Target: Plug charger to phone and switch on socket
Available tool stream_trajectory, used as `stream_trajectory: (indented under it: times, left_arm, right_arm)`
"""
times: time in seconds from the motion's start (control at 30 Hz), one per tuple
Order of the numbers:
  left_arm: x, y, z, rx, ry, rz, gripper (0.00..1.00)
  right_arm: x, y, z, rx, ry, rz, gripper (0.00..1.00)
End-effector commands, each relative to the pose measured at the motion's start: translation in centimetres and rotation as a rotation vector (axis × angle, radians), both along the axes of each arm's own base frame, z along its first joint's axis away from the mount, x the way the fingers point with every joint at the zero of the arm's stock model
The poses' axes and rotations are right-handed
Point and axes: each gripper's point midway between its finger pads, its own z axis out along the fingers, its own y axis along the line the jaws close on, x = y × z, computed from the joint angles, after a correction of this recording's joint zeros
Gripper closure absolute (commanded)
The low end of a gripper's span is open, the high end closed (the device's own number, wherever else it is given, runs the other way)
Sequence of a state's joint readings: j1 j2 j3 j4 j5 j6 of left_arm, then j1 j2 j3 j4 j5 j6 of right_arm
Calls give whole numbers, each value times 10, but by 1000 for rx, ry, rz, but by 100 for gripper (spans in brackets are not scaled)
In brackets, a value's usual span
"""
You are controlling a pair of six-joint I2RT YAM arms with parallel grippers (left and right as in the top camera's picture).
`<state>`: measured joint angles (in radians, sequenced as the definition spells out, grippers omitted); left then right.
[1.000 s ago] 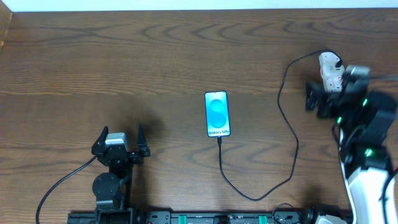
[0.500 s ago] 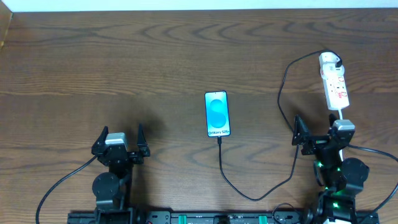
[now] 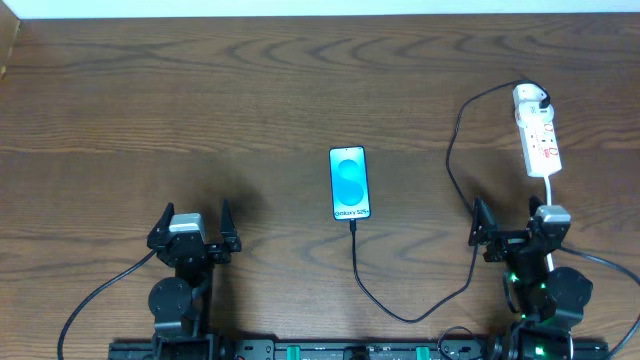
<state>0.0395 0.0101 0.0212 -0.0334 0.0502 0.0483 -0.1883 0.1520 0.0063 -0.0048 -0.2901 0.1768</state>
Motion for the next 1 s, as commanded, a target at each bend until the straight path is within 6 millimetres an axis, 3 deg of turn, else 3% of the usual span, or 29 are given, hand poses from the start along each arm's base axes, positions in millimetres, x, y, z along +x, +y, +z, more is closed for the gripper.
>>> stream_trajectory:
  times: [0.0, 0.07, 0.43, 0.97]
  left_arm:
    - [-1, 3, -16, -8, 48, 19, 9]
    - [-1, 3, -16, -8, 48, 19, 9]
    - [-1, 3, -16, -8, 48, 19, 9]
    - [-1, 3, -16, -8, 48, 19, 8]
  right_arm:
    - [-5, -5, 12, -7, -55, -36, 1]
    - [-6, -5, 22, -15, -99, -38, 1]
    - [-5, -8, 15, -26, -70, -127, 1]
    - [-5, 0, 15, -69, -73, -92, 1]
